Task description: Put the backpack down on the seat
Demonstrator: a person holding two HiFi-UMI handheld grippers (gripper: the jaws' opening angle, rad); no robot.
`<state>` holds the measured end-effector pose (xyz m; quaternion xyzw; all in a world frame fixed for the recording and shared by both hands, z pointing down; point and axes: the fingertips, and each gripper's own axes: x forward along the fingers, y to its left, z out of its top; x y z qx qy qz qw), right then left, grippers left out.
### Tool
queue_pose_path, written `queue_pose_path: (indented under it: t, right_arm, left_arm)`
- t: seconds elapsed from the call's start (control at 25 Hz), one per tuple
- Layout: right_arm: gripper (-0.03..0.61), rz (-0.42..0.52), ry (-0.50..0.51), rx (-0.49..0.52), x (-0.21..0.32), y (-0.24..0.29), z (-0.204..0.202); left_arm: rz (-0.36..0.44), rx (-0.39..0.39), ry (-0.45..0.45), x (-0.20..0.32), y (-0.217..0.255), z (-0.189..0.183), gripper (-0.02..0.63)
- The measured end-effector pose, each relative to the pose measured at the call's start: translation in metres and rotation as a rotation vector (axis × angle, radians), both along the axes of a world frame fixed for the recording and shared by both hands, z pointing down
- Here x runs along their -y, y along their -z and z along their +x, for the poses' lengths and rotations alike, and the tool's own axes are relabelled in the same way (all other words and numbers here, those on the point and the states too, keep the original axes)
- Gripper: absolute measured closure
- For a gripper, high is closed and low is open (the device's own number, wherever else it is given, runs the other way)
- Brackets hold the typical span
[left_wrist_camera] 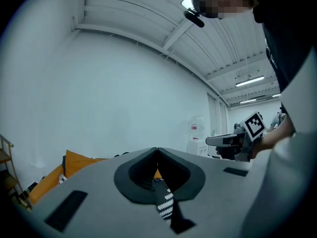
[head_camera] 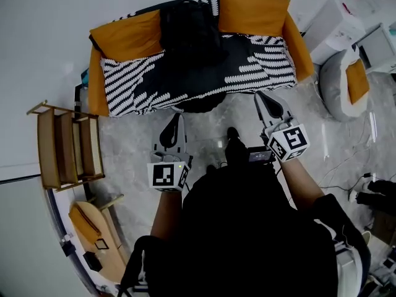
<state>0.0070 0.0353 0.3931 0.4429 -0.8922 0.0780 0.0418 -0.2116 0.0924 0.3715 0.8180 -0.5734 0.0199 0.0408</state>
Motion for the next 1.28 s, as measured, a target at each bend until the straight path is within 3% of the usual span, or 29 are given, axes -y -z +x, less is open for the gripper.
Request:
queue_pose_path:
  t: [0.16,0.44,0.6,0.88,1.0,1.28]
  right_arm:
    - [0.546,-0.031,-0.005,-0.016,-0.042,-0.013,-0.002]
    - [0.546,-0.090,0.000,-0.034,-0.106,-0.031,0.008]
    - [0.546,-0.121,0.011,0.010,-0.113,-0.037,0.013]
    - [0.546,-0.069,0.115,0.031,-0.106,-0.012,0.009]
    - [0.546,-0.066,0.131,0.042,-0.110,-0.008,0.029]
    - [0.546,-0.106,0.054,0.053,-0.112,-0.026,0.082]
  left_arm:
    - [-0.008,-0.010,-0.006,-0.036,-0.012,0.000,0.597]
    - [-0.090,-0.056,0.007,-0.088,-0.046,0.008,0.597]
    - [-0.121,-0.188,0.053,-0.097,-0.040,0.002,0.597]
    - [-0.085,-0.157,0.135,-0.093,-0.011,0.008,0.598]
    - [-0.113,-0.121,0.108,-0.092,-0.015,0.029,0.597]
    - [-0.166,-0.062,-0.004,-0.098,-0.023,0.081,0.597]
